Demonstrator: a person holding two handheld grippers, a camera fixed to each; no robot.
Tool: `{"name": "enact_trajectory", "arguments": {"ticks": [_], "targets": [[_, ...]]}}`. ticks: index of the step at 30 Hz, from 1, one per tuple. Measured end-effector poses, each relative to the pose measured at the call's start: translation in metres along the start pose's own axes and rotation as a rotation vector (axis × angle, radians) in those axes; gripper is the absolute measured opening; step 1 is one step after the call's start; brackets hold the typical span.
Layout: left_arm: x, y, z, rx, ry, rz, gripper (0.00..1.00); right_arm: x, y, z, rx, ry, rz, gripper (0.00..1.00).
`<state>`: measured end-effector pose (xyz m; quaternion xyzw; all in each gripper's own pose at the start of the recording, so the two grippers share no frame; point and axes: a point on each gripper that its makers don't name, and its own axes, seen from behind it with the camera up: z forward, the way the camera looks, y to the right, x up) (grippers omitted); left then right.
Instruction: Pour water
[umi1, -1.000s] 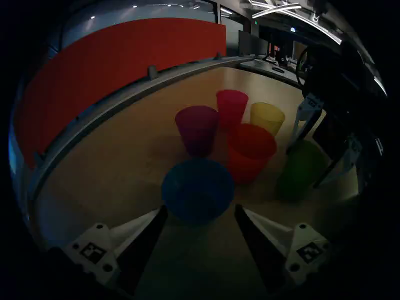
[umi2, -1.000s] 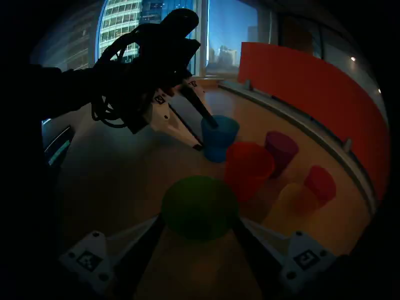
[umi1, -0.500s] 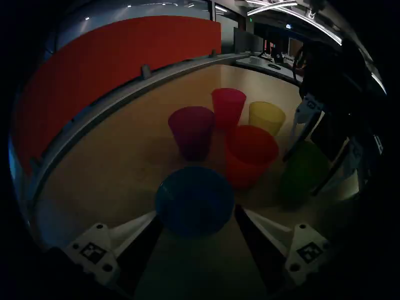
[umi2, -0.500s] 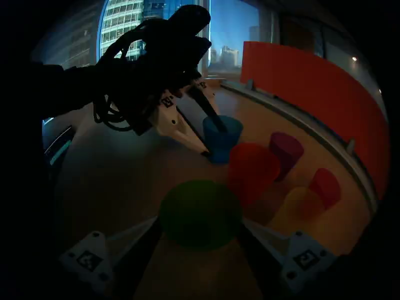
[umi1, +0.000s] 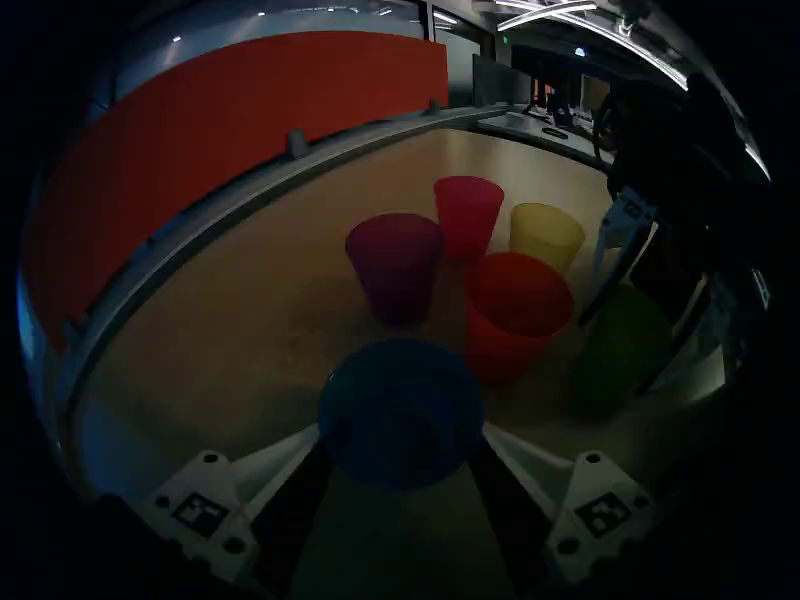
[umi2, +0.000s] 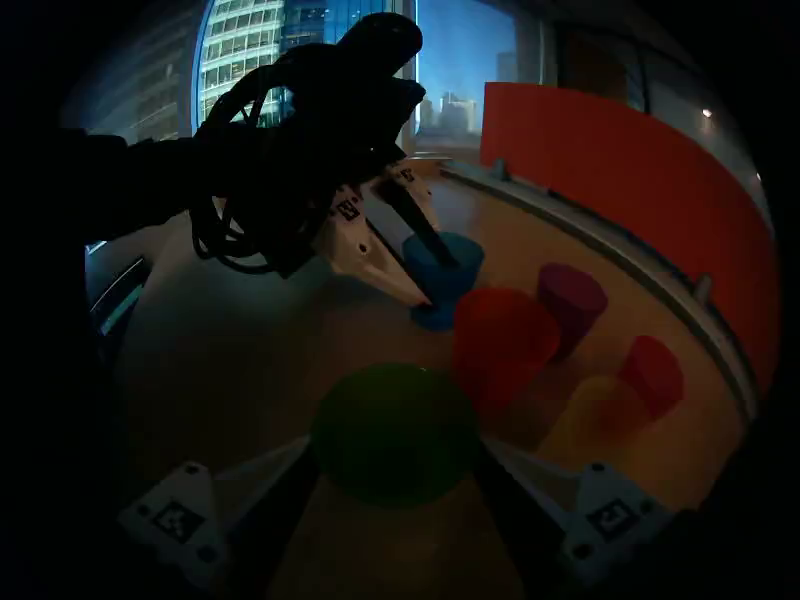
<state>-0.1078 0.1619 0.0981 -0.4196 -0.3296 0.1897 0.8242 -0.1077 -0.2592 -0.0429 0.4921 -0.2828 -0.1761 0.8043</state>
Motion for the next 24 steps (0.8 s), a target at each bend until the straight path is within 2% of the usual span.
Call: {"name": "enact_trajectory", "arguments": {"ticks": [14, 24], "targets": [[0.001, 0.000, -0.001, -0.002, 0.003, 0.005, 0.82, 0.002, -0.002, 0.000, 0.011, 0.006, 0.013, 0.96], [0.007, 0.007, -0.006, -0.014, 0.015, 0.005, 0.82, 0.010, -0.002, -0.007, 0.013, 0.026, 0.020, 0.92]]}}
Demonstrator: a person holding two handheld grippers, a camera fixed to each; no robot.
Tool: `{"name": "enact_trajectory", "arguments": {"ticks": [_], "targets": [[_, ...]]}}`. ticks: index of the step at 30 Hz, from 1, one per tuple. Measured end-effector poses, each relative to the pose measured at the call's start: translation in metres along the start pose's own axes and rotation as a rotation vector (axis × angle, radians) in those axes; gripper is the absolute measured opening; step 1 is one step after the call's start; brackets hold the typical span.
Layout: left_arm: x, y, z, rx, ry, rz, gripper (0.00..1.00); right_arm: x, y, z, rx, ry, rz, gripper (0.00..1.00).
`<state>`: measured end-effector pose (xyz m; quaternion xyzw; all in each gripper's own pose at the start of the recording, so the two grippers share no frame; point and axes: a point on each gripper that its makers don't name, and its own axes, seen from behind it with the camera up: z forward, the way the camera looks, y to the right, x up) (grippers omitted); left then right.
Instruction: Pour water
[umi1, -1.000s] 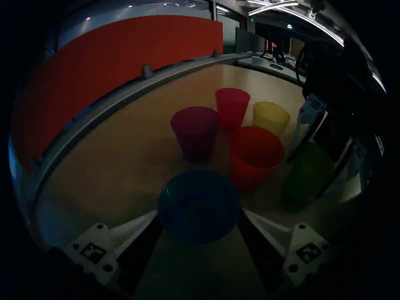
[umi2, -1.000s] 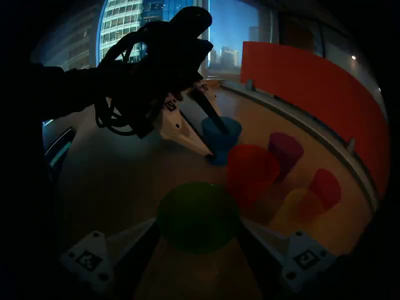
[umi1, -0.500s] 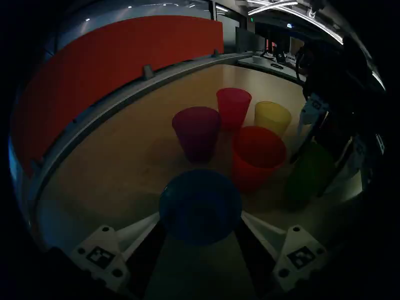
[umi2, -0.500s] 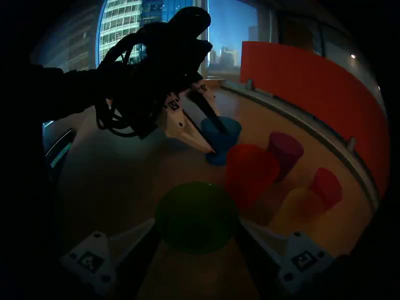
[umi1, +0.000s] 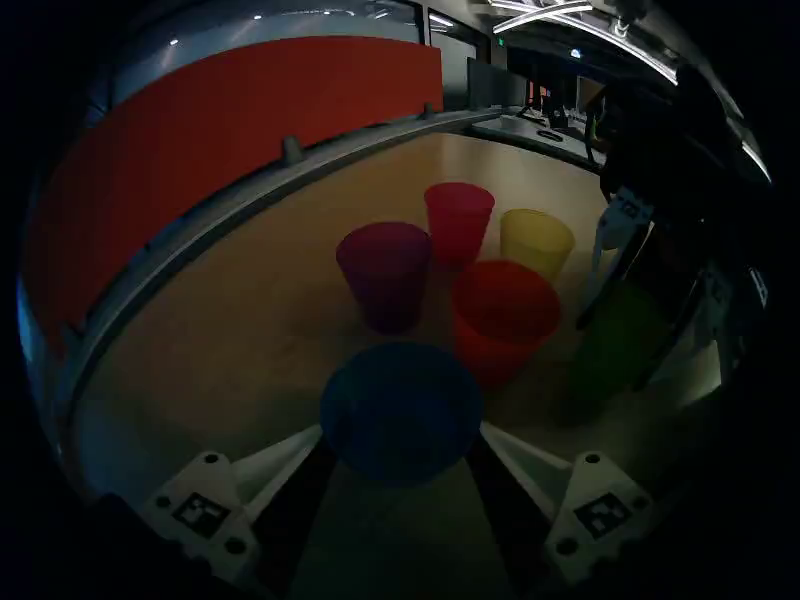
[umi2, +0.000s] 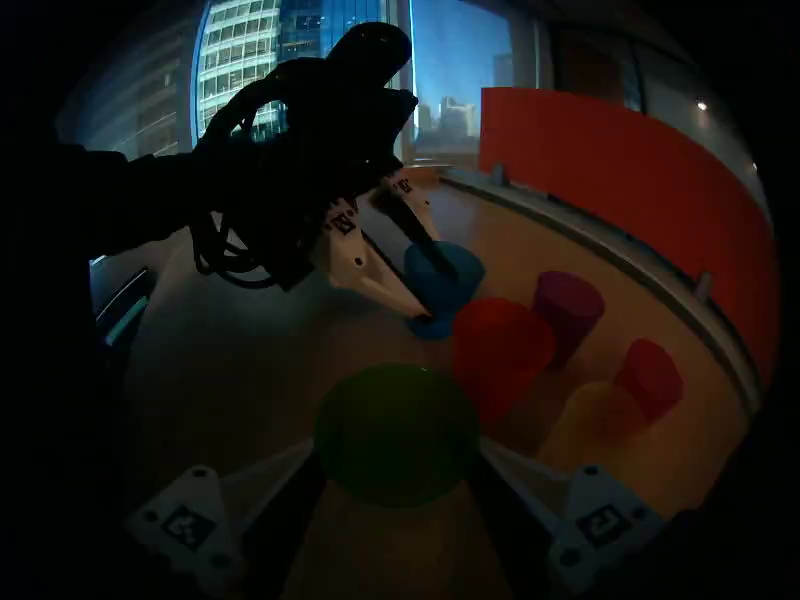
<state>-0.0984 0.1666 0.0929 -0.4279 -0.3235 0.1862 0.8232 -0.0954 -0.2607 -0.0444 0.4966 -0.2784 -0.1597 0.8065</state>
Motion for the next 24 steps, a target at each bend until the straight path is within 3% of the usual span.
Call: {"name": "enact_trajectory", "arguments": {"ticks": [11, 24], "targets": [[0.014, 0.005, -0.019, 0.008, 0.037, -0.008, 0.82, 0.009, -0.001, -0.012, -0.017, 0.019, -0.010, 0.88], [0.037, 0.017, -0.061, 0.047, 0.126, -0.030, 0.82, 0.034, -0.005, -0.040, -0.041, 0.072, -0.009, 0.88]]}}
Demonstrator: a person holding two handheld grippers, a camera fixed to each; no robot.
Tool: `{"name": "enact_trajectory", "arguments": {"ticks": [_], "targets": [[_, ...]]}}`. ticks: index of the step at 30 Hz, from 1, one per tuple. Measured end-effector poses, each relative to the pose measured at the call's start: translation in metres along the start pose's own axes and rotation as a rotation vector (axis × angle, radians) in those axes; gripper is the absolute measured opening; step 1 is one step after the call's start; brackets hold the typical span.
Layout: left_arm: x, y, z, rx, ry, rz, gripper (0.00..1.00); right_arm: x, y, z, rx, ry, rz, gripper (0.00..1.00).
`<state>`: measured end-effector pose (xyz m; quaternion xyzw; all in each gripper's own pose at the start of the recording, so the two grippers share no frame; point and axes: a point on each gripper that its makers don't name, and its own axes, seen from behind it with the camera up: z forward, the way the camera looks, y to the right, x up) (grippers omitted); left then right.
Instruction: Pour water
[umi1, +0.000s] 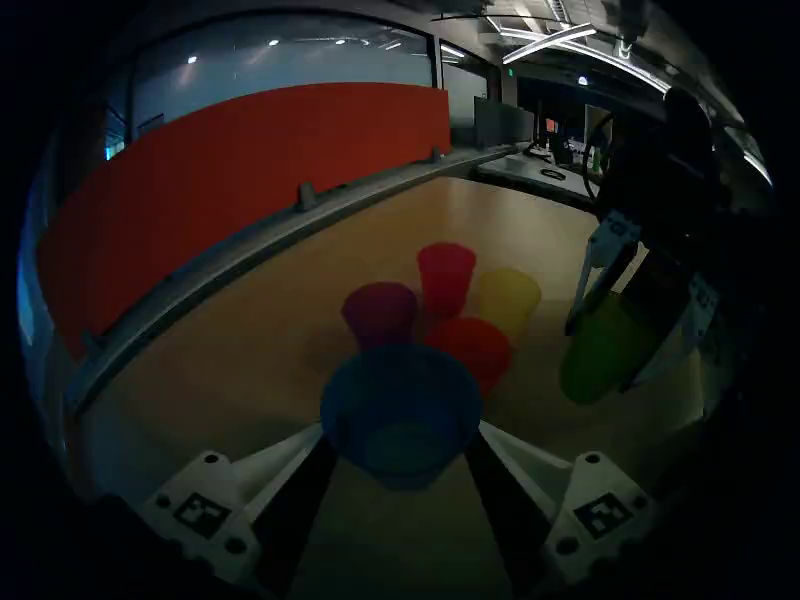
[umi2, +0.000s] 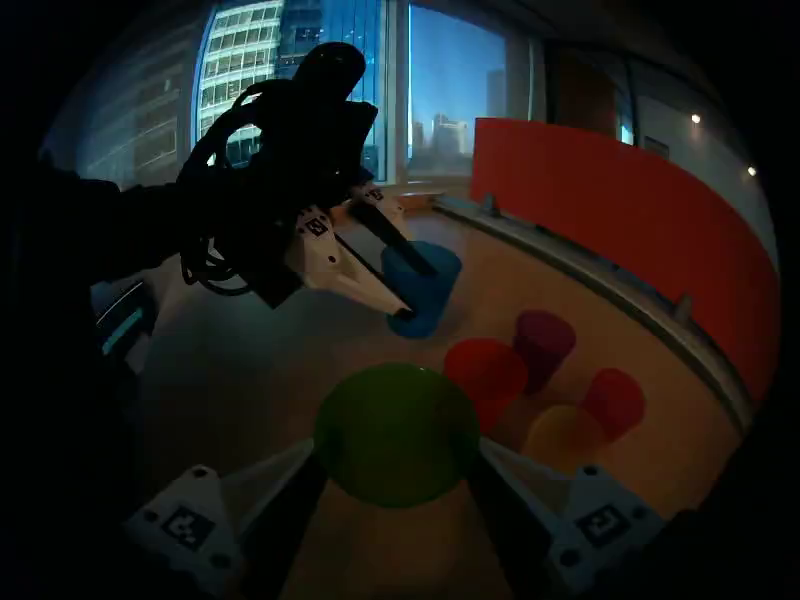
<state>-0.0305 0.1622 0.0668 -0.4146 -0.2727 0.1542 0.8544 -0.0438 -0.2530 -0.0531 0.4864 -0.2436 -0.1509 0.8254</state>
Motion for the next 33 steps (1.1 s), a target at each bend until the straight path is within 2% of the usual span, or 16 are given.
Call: {"name": "enact_trajectory", "arguments": {"ticks": [14, 24, 33], "targets": [[0.029, 0.009, -0.045, 0.062, 0.129, -0.010, 0.82, 0.026, -0.010, -0.023, -0.017, 0.064, -0.004, 0.88], [0.047, 0.015, -0.075, 0.090, 0.224, -0.049, 0.82, 0.046, -0.017, -0.042, -0.029, 0.127, -0.004, 0.88], [0.054, 0.021, -0.097, 0.111, 0.281, -0.066, 0.82, 0.060, -0.021, -0.056, -0.047, 0.176, -0.009, 0.88]]}}
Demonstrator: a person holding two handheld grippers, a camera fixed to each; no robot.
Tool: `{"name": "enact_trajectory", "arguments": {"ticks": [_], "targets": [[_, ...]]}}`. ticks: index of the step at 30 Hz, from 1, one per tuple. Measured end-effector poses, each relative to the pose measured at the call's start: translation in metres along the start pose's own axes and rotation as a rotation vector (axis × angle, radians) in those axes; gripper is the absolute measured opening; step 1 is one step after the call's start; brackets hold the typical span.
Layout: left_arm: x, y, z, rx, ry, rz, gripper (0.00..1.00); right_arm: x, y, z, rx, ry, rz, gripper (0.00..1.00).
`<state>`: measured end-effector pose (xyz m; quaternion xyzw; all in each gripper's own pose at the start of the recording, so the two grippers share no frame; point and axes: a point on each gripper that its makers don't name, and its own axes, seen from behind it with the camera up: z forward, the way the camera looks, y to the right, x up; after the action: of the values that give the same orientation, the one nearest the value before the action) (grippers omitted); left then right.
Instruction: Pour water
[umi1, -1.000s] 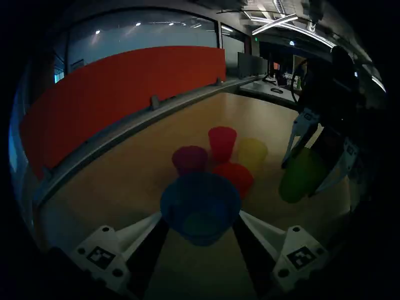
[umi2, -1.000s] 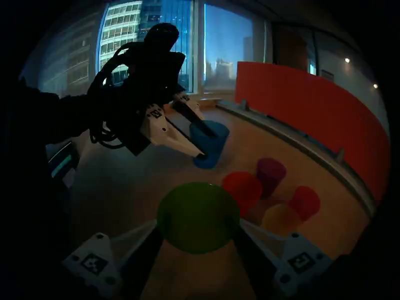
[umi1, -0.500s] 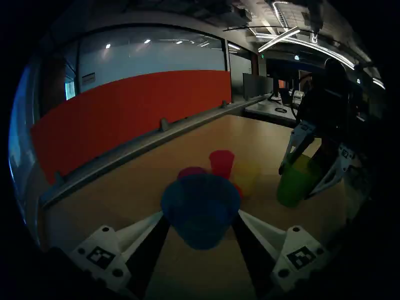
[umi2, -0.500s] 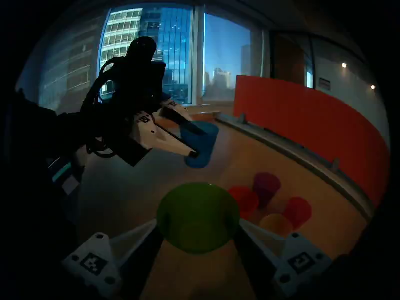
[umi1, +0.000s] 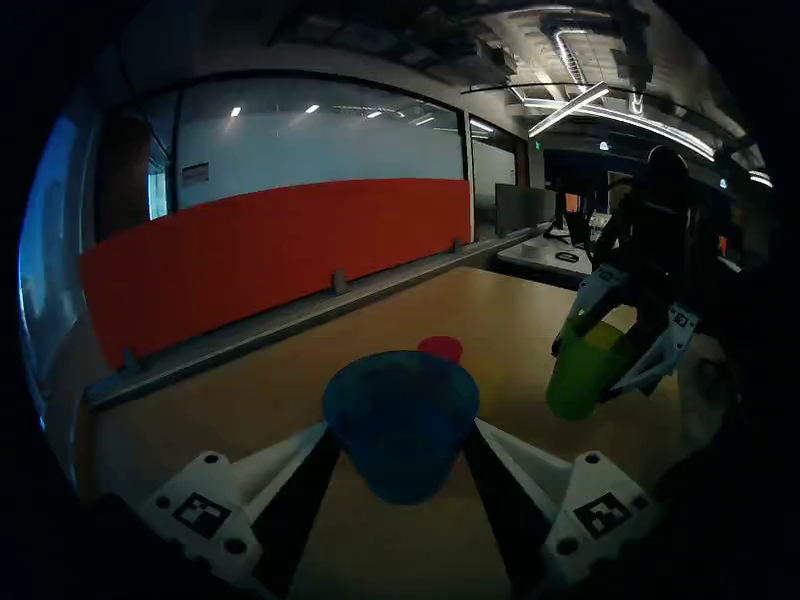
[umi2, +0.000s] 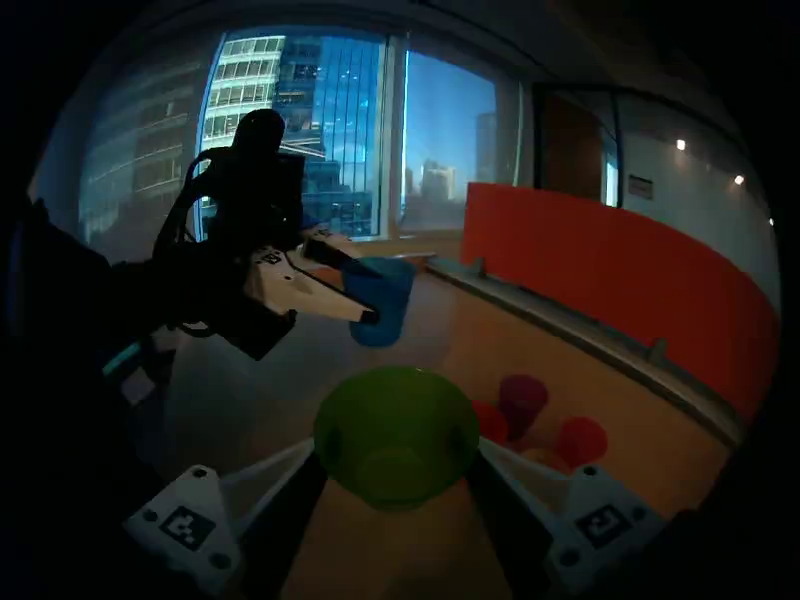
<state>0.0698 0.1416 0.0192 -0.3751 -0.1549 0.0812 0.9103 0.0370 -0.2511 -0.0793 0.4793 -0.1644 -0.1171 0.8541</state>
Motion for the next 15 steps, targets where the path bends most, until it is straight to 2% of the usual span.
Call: {"name": "enact_trajectory", "arguments": {"ticks": [15], "targets": [[0.017, 0.011, -0.022, 0.011, 0.066, -0.020, 0.82, 0.024, -0.005, -0.009, -0.026, 0.073, -0.006, 0.89]]}}
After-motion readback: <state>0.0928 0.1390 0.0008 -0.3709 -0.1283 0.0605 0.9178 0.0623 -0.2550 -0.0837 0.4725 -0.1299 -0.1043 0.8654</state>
